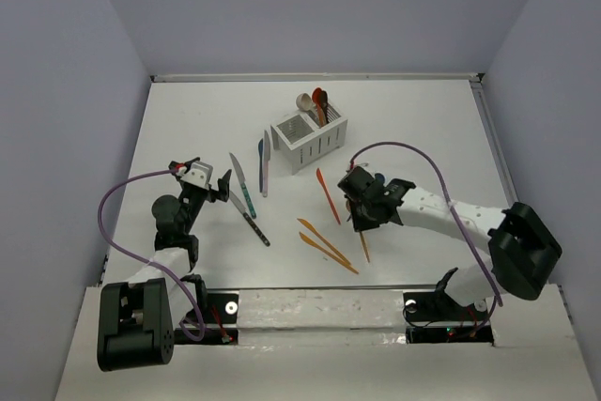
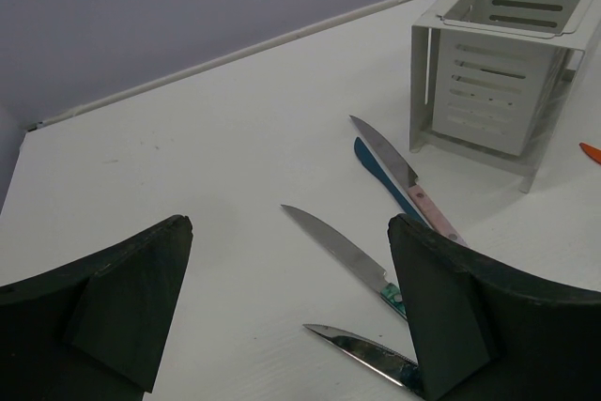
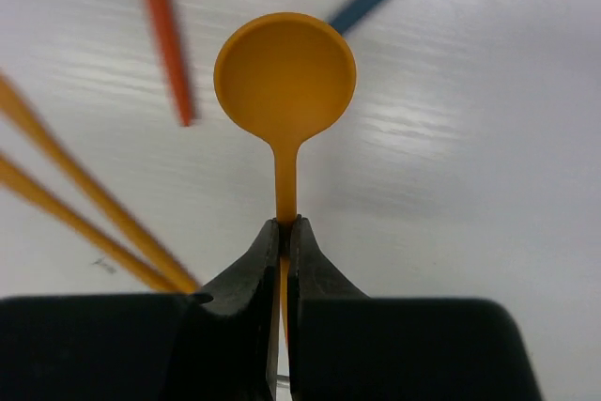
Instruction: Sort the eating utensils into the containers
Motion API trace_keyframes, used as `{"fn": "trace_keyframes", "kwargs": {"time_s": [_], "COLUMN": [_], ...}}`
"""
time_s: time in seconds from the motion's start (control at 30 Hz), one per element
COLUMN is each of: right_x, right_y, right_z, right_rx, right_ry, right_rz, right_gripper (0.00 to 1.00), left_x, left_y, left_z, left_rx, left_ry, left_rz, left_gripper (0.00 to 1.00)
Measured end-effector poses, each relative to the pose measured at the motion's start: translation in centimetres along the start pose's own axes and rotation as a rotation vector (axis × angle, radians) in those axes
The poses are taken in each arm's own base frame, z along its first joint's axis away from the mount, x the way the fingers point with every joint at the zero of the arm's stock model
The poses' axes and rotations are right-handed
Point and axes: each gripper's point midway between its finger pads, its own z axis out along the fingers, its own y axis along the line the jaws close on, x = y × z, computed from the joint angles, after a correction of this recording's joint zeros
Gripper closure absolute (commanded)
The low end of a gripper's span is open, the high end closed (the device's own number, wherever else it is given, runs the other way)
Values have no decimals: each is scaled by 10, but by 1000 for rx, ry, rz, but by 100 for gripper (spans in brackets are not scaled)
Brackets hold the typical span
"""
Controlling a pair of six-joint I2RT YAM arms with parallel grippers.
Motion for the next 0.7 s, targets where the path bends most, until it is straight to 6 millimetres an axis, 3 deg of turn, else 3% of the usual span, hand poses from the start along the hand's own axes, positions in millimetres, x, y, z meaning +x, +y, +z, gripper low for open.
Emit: {"fn": "trace_keyframes", "kwargs": {"time_s": [0.13,0.2,0.3,0.37,0.4,0.43,0.53,0.63,0.7], "right_x": [-49,-92,-182,-222,-258,-276,-360,-402,-417], "right_y": [43,64,81,81,82,85,91,92,90], "right_z": [-51,-88,-160,-175,-191,-189,-185,-154,-129], "right_rx": [-190,-309,-377,-352,-322,-307,-197,-96,-45], "right_ry": [-239,-463,-917,-1043,-1139,-1161,-1291,-1319,-1314], "right_rz": [-105,-144,-171,-172,-176,-175,-191,-202,-215], "right_gripper": [100,100,100,100,100,100,100,100,100], "left_x": [0,0,0,0,0,0,0,0,0], "left_y": [0,0,0,0,0,0,0,0,0], "left_z": [0,0,0,0,0,0,0,0,0], "left_rx": [0,0,0,0,0,0,0,2,2], "left_ry": [0,0,0,0,0,0,0,0,0], "left_rz": [0,0,0,0,0,0,1,2,2], "left_gripper": [2,1,2,2,2,1,1,2,2]}}
